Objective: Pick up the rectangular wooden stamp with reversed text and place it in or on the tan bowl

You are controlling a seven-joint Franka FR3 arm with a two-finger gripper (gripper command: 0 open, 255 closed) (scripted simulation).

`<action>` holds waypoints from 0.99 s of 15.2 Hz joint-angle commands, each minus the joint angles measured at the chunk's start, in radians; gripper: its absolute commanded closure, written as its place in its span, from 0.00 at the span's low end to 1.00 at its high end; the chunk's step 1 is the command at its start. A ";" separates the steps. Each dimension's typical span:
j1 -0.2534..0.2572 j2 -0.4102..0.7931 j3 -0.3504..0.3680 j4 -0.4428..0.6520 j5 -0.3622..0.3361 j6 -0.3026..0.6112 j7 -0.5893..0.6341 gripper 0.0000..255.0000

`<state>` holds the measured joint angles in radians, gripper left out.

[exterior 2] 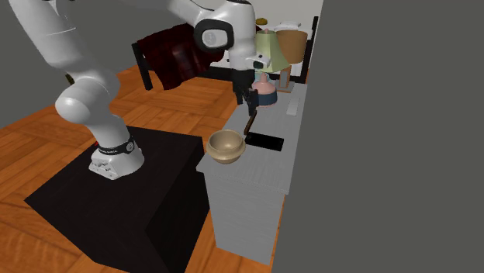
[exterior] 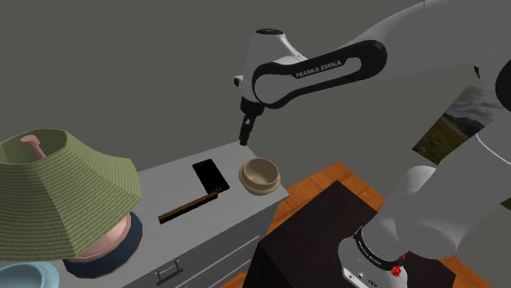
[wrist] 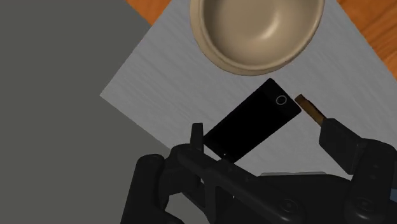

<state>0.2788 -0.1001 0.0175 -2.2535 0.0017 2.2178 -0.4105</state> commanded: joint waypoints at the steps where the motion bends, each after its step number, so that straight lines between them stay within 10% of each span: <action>1: 0.016 0.063 0.012 0.029 0.005 0.031 -0.047 0.00; 15: 0.127 0.411 0.134 0.181 -0.029 0.198 -0.284 0.00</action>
<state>0.3981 0.2851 0.1431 -2.0859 -0.0217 2.4067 -0.6772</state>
